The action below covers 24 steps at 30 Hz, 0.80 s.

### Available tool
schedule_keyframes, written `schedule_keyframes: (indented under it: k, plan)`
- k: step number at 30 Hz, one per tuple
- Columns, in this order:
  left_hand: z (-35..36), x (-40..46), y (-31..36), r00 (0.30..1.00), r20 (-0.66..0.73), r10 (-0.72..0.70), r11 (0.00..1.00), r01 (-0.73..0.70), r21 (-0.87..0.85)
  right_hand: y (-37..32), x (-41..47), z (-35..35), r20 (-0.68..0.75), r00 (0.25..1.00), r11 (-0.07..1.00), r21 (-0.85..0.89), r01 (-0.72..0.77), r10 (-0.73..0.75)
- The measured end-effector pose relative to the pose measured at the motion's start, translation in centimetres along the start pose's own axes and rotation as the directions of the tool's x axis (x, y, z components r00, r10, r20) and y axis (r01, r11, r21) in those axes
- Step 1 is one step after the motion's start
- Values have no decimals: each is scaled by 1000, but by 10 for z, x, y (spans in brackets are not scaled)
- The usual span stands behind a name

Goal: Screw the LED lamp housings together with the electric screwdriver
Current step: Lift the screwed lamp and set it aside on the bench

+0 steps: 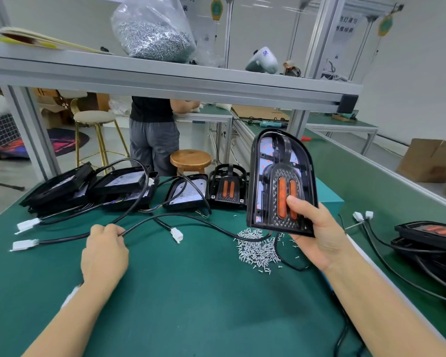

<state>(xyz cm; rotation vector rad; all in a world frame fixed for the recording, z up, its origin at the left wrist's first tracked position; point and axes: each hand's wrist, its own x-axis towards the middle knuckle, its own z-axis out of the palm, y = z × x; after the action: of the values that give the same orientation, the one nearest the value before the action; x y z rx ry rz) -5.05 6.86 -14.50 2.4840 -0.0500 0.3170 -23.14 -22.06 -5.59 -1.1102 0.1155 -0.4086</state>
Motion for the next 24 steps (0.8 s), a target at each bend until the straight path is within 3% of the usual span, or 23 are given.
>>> schedule_keyframes:
  k: [4,7,11,14,21,24]
  plan:
    - [-16,-7,8,976,-197,94,923,-160,-350,3,-3,1,-8,1000,999,-31,-11,10]
    - [-36,-10,25,952,-259,164,751,-290,-593,5,-6,4,-4,1000,996,-86,-9,8]
    - [-54,-8,49,922,-241,304,516,-372,-771,8,-10,11,4,1000,990,-139,1,-1]
    - [-62,-8,64,912,-207,355,447,-360,-819,6,-11,20,-10,1000,969,-245,22,-25]
    - [-75,-15,81,913,-178,368,466,-347,-814,0,-12,27,22,997,939,-337,73,-69]
    - [-79,-16,88,960,-45,277,269,-122,-955,3,-14,28,56,998,934,-354,43,-24]
